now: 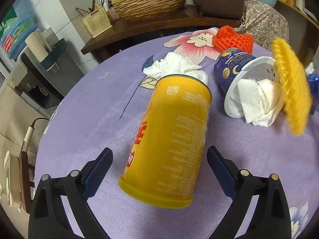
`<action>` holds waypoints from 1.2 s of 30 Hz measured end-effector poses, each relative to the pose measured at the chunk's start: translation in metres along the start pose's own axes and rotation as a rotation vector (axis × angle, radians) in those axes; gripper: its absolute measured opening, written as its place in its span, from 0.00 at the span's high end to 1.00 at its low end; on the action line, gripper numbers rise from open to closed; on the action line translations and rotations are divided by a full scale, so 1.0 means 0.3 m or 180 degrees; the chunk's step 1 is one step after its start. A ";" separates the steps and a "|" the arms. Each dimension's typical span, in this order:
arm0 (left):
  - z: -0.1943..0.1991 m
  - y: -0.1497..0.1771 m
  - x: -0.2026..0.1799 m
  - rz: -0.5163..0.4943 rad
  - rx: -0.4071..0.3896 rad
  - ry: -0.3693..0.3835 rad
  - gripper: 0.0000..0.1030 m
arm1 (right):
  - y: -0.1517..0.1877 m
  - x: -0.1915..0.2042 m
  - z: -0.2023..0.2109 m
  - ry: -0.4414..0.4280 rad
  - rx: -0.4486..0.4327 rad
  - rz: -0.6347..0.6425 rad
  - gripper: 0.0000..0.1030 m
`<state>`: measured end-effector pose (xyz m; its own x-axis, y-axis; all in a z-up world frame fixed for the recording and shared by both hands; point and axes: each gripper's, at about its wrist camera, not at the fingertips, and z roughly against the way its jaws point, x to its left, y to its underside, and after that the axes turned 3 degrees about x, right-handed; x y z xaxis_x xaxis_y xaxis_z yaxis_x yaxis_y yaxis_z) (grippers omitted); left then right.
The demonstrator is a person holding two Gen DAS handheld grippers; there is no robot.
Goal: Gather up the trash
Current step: 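Grasp the blue snack bag with the right tool while the left tool grasps the yellow chip can, then carry the blue bag into the bin and open the right tool while the left tool carries the can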
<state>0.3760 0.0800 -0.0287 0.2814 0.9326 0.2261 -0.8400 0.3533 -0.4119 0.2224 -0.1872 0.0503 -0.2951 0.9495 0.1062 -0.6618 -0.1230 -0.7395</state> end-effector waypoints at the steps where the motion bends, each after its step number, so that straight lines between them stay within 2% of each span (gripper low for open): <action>1: -0.004 0.000 0.002 0.0003 0.0017 0.0016 0.19 | 0.006 -0.002 0.011 -0.0003 -0.0011 -0.0003 0.81; 2: -0.011 0.000 0.004 0.0018 0.0053 0.0053 0.26 | 0.016 -0.005 0.023 -0.0003 -0.0024 -0.0011 0.81; 4: -0.014 0.000 0.002 0.0015 0.0055 0.0029 0.29 | 0.031 -0.012 0.040 -0.0004 -0.0044 -0.0032 0.81; 8: -0.002 0.012 -0.016 -0.0037 0.0019 -0.0036 0.32 | 0.056 -0.035 0.061 -0.0075 -0.0072 -0.0120 0.81; 11: 0.014 0.033 -0.014 0.0017 -0.0031 0.0034 0.33 | 0.074 -0.046 0.085 -0.0149 -0.0117 -0.0163 0.81; 20: 0.169 0.247 -0.029 0.0281 -0.0454 0.0324 0.36 | 0.154 -0.087 0.174 -0.0366 -0.0265 -0.0309 0.81; 25: 0.271 0.363 -0.114 0.0307 -0.0652 0.0607 0.36 | 0.215 -0.102 0.211 -0.0429 -0.0323 -0.0342 0.81; 28: 0.325 0.412 -0.199 0.0232 -0.0780 0.0696 0.36 | 0.253 -0.108 0.230 -0.0442 -0.0327 -0.0384 0.81; 33: 0.373 0.408 -0.342 0.0066 -0.0856 0.0999 0.36 | 0.314 -0.139 0.282 -0.0385 -0.0383 -0.0472 0.81; 36: 0.404 0.383 -0.442 -0.0068 -0.0958 0.1090 0.36 | 0.350 -0.167 0.320 -0.0348 -0.0429 -0.0536 0.81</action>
<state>0.1858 -0.0121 0.0010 0.4769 0.8777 -0.0466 -0.6744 0.3314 -0.6598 0.1016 -0.2753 0.0310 -0.2660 0.9156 0.3016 -0.6123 0.0811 -0.7865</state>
